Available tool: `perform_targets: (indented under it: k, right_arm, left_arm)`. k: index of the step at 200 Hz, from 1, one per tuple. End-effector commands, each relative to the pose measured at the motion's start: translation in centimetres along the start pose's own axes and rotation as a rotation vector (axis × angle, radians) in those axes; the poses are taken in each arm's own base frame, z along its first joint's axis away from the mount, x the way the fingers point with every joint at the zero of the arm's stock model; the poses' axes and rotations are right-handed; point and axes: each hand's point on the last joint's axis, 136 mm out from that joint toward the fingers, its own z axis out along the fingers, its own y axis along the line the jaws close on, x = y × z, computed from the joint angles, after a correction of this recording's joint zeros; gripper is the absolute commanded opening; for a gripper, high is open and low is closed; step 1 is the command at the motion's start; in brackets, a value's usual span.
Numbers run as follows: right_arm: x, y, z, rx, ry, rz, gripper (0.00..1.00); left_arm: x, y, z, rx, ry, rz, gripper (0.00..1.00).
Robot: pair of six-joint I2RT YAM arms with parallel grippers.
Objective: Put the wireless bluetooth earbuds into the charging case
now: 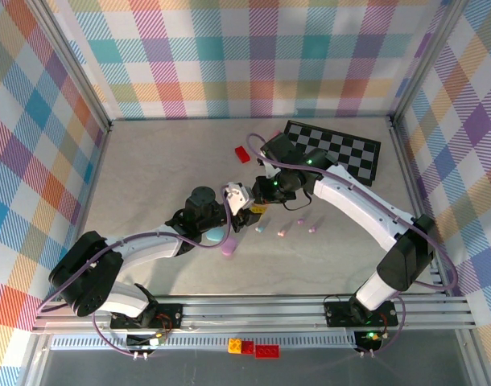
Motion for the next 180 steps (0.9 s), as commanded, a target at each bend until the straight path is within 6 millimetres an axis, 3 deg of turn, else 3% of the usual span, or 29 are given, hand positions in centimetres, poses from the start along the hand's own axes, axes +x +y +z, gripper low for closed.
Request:
perform_targets:
  k: [1,68,105,122,150,180]
  right_arm:
    - [-0.4,1.4,-0.9,-0.06,-0.028,-0.01,0.26]
    - [-0.3,1.1,-2.0,-0.058,-0.069,-0.007,0.35]
    - [-0.2,1.3,-4.2,-0.11,-0.184,-0.031,0.51]
    - [0.2,0.4,-4.9,-0.099,-0.237,-0.014,0.55]
    - [0.9,-1.3,-5.1,-0.114,-0.275,0.067,0.57]
    - [0.4,-0.4,-5.0,-0.192,-0.276,0.08,0.59]
  left_arm:
    - [-2.3,0.0,0.3,0.0,-0.067,0.046,0.33]
    - [-2.2,0.2,0.1,-0.013,-0.073,0.044,0.33]
    - [-2.4,0.9,-0.4,-0.041,-0.113,0.011,0.33]
    - [-2.5,1.3,-0.8,-0.05,-0.135,-0.01,0.33]
    - [-2.6,1.4,-1.4,-0.044,-0.149,-0.015,0.33]
    - [-2.5,0.7,-1.5,-0.012,-0.15,0.014,0.33]
